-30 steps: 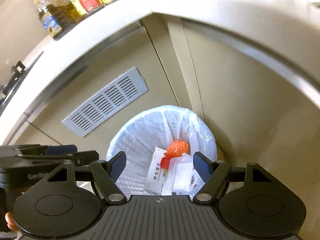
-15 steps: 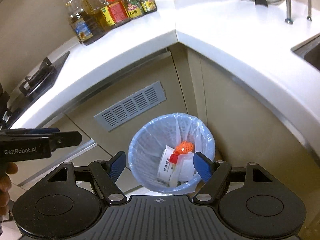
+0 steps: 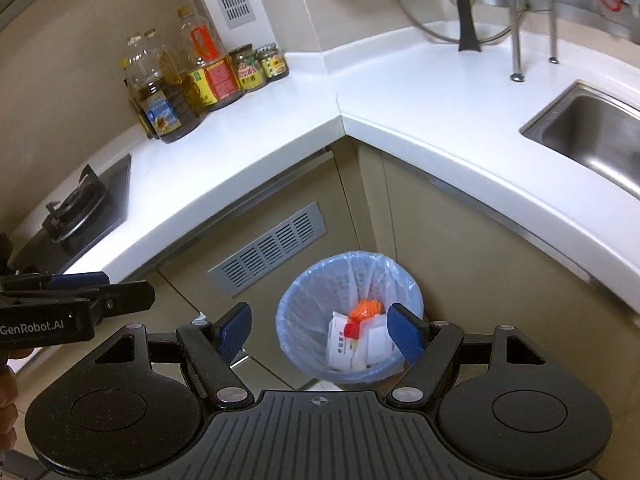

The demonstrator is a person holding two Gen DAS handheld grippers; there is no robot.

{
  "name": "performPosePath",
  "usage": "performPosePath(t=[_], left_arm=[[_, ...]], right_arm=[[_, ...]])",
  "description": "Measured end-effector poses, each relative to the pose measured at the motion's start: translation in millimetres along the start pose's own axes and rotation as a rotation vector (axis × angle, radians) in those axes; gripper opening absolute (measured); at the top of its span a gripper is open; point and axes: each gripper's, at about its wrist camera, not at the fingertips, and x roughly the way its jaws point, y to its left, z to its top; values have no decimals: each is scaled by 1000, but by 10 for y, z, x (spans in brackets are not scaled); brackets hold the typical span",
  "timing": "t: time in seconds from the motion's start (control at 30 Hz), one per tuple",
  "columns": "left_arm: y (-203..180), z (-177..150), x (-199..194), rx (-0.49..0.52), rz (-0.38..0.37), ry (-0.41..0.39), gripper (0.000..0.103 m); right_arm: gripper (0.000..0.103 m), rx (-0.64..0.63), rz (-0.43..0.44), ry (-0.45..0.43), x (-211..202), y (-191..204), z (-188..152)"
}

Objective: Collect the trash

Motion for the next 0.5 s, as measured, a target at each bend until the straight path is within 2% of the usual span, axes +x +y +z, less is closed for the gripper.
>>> performPosePath(t=[0.5], left_arm=[[148,-343,-671,66,-66,-50,66]], right_arm=[[75,22,-72,-60,-678,538,-409]])
